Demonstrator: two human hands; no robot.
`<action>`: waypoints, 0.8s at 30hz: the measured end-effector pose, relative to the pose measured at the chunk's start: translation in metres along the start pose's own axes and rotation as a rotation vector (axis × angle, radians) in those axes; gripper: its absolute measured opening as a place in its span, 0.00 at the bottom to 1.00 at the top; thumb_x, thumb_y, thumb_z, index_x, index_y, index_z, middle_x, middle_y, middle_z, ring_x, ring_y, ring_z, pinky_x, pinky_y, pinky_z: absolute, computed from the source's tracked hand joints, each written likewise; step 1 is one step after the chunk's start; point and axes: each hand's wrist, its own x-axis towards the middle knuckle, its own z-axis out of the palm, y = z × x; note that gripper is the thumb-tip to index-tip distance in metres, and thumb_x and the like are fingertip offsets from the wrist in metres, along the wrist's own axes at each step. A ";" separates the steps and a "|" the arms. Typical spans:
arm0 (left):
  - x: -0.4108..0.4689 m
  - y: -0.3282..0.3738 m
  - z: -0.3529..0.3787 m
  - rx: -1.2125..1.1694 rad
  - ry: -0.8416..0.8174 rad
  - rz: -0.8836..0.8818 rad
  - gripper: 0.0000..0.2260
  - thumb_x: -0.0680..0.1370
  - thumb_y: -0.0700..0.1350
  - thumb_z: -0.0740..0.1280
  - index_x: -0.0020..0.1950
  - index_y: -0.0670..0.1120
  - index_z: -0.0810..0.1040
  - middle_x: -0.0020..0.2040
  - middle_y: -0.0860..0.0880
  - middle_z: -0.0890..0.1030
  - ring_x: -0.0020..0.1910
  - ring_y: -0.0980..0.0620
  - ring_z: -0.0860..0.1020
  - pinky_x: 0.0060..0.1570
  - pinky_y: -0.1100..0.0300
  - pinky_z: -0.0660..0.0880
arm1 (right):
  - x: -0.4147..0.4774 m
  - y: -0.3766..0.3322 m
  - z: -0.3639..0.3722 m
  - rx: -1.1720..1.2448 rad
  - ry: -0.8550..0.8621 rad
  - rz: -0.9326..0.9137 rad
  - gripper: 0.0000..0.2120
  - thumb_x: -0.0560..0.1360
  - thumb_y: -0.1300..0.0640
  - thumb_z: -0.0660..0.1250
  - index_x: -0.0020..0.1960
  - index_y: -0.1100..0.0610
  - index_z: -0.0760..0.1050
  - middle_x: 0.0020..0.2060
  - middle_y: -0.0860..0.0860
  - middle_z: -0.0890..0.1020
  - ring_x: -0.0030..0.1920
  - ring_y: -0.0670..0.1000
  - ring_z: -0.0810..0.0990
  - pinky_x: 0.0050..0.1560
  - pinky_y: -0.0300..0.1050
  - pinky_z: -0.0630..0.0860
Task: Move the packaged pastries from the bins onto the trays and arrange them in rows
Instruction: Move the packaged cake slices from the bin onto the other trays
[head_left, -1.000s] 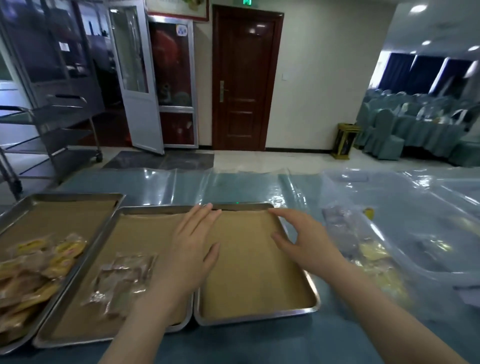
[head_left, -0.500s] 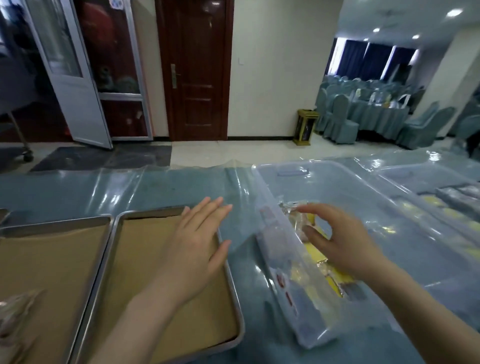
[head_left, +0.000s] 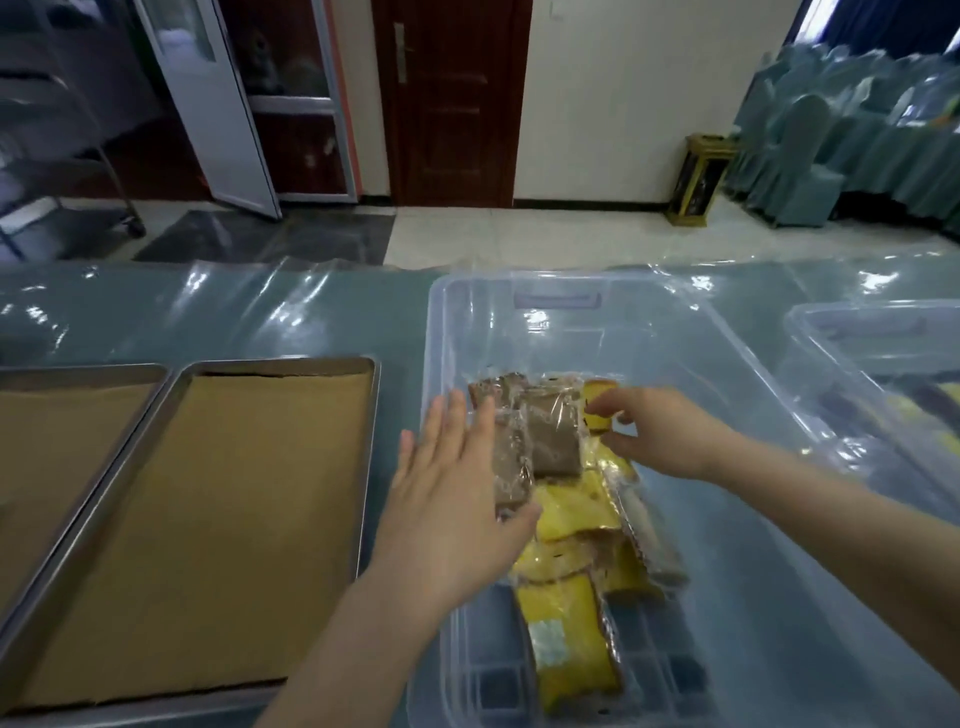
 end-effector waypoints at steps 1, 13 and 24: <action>0.000 -0.001 0.002 0.051 0.012 -0.014 0.41 0.75 0.64 0.58 0.74 0.54 0.32 0.73 0.53 0.30 0.70 0.56 0.28 0.64 0.58 0.28 | 0.007 0.003 0.009 -0.031 -0.064 0.024 0.18 0.75 0.54 0.66 0.65 0.50 0.72 0.58 0.48 0.79 0.56 0.51 0.77 0.49 0.40 0.69; -0.002 0.000 0.002 0.200 0.032 -0.003 0.40 0.77 0.60 0.58 0.75 0.48 0.35 0.76 0.47 0.35 0.72 0.52 0.32 0.67 0.57 0.31 | 0.006 0.032 0.083 -0.833 -0.507 -0.174 0.50 0.74 0.53 0.68 0.76 0.49 0.30 0.77 0.54 0.49 0.72 0.59 0.60 0.66 0.56 0.65; 0.000 0.002 0.002 0.217 0.016 -0.015 0.37 0.77 0.57 0.58 0.76 0.48 0.39 0.77 0.46 0.38 0.74 0.50 0.35 0.68 0.56 0.34 | 0.049 0.028 0.033 -0.379 -0.244 -0.062 0.17 0.65 0.40 0.73 0.48 0.49 0.80 0.54 0.51 0.73 0.58 0.53 0.71 0.53 0.45 0.73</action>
